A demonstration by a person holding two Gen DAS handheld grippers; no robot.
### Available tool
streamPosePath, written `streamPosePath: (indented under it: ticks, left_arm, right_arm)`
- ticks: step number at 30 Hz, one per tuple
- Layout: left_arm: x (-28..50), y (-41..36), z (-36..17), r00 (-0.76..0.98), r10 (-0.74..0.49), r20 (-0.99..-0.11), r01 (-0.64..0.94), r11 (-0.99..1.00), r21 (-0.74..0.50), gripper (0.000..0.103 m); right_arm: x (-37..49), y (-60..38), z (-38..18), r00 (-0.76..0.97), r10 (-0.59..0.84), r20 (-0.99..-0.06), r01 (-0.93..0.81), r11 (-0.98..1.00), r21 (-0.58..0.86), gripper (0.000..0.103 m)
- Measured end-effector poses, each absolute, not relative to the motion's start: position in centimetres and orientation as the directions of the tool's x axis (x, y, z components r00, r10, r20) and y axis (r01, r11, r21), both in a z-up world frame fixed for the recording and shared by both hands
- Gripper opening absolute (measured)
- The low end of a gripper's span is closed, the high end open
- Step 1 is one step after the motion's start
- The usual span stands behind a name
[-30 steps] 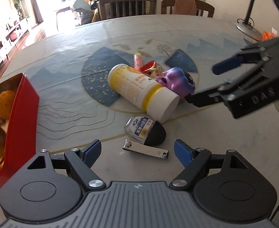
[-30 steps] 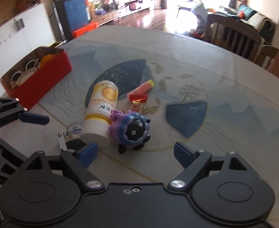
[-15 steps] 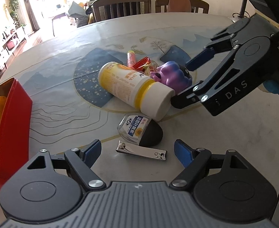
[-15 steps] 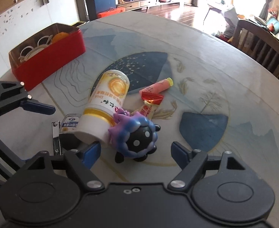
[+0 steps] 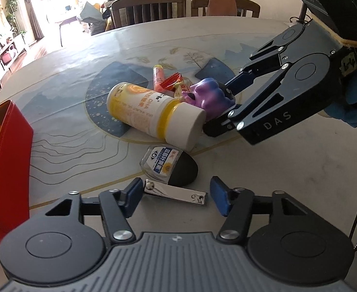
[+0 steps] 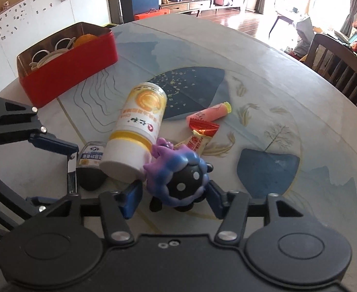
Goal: Organize rigid objects
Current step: 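Grasp the nail clipper with the left gripper while the right gripper grasps the purple-black plush toy, then carry the clipper with the left gripper while the right gripper carries the plush toy to the red tin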
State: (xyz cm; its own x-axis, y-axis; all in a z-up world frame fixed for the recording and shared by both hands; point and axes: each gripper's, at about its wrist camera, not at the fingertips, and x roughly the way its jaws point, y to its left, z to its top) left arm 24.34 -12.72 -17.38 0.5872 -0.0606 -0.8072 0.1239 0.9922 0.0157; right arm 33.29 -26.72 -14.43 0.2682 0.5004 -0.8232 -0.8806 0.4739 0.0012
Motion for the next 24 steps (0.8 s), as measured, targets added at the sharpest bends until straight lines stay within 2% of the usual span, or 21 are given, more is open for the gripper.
streamPosePath:
  ticks: [14, 24]
  left_arm:
    - [24.0, -11.8, -17.1, 0.564, -0.038, -0.825, 0.074, 0.997, 0.004, 0.057]
    - [23.2, -9.5, -15.5, 0.594, -0.032, -0.804, -0.005, 0.999, -0.043, 0.057]
  right_arm:
    - [31.3, -28.9, -14.4, 0.354, 0.496, -0.793, -0.79, 0.612, 0.03, 0.051]
    - [28.3, -31.2, -13.8, 0.42, 0.493, -0.762, -0.681, 0.726, 0.095, 0.051]
